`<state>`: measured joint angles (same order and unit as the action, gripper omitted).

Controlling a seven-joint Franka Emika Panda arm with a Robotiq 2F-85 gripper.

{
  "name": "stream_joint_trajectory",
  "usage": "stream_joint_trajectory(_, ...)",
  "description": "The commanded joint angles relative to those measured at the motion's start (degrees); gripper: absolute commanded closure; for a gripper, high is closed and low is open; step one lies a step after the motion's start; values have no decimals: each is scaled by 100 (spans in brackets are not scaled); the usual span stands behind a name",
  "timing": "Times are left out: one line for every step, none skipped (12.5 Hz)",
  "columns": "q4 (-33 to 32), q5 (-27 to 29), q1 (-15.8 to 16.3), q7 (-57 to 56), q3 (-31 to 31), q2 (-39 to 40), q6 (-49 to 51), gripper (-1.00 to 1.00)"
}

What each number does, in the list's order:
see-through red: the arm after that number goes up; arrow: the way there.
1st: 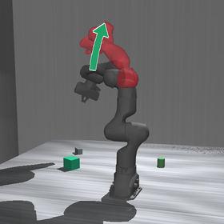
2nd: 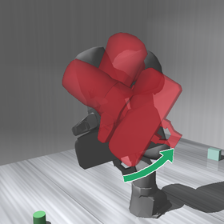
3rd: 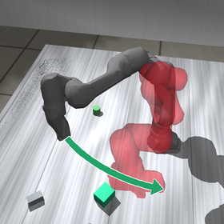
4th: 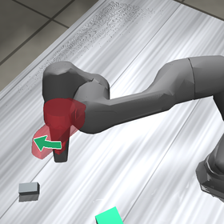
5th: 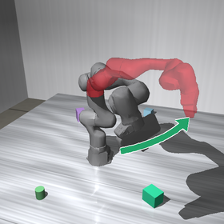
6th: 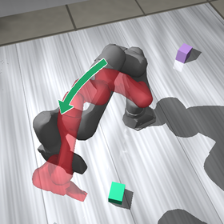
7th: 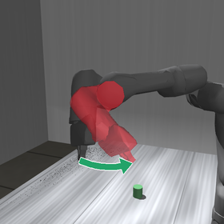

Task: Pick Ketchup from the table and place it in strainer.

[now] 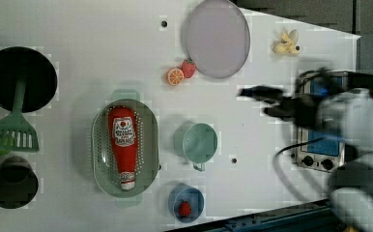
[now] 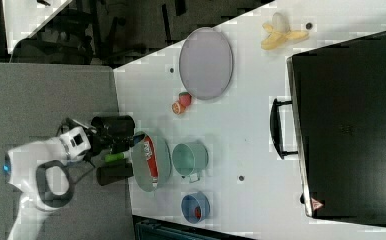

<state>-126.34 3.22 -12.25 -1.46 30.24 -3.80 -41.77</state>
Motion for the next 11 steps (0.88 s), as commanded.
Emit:
stream_joint_trajectory(508,101,-320,330,-729,-572,1291,-100)
stream_joint_trajectory(733,203,-321,330,-972,-711,1752,-100)
stream_joint_trajectory(959,302,-321,307,-1201,-815,2252,-100)
stream_joint_trajectory(1171,310,-322,277,-1375,-879,2748,-100)
stream_joint_trajectory(1397,306,-322,267,-1498,-893,3175,-100)
stream_joint_trajectory(1627,272,-324,264,-1566,-882,3537,-100)
stream_joint_trajectory(1833,269,-324,264,-1588,-870,3826,-100)
stream_joint_trajectory(1972,268,-324,280,-1587,-856,4011,-100)
stream_joint_trajectory(2022,277,-322,280,-1579,-855,4065,-100)
stream_joint_trajectory(2018,271,-324,280,-1577,-852,4048,-100)
stream_joint_trajectory(2007,271,-324,280,-1579,-832,4046,-100)
